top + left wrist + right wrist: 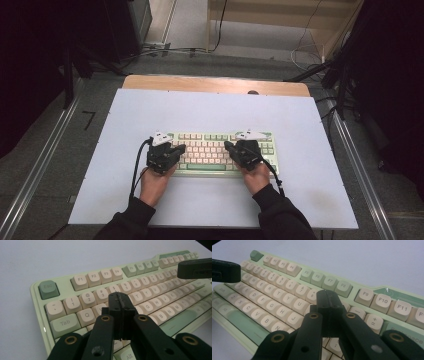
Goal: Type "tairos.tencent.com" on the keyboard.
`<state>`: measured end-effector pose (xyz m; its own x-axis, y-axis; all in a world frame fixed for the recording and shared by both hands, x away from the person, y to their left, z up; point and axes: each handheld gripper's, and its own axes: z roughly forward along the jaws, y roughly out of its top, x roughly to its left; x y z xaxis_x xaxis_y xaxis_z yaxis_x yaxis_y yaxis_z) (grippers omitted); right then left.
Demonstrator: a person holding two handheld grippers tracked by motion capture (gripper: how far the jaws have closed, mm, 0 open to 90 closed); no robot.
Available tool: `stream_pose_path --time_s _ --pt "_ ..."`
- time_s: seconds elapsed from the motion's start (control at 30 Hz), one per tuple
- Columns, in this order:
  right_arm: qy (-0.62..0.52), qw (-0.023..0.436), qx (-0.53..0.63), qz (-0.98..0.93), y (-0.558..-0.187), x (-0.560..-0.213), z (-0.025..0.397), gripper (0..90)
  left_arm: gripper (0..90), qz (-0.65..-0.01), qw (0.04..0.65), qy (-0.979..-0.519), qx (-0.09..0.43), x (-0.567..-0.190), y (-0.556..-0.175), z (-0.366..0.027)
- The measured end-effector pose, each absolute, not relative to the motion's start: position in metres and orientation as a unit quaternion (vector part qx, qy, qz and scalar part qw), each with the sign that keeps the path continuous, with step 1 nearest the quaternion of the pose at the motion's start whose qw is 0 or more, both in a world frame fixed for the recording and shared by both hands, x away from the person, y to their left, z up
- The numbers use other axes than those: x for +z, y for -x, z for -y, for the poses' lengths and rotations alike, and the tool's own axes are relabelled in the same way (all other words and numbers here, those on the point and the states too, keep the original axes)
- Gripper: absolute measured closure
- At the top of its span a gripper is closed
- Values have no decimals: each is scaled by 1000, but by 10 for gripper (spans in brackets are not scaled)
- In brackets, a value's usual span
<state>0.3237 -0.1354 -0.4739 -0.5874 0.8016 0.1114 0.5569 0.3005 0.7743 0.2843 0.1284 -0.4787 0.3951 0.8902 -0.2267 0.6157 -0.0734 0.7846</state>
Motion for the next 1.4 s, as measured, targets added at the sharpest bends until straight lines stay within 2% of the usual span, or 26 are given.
stream_pose_path --time_s 1.4 --pt "-433 153 407 -790 -324 -474 137 880 900 -526 402 -734 152 -491 -286 -122"
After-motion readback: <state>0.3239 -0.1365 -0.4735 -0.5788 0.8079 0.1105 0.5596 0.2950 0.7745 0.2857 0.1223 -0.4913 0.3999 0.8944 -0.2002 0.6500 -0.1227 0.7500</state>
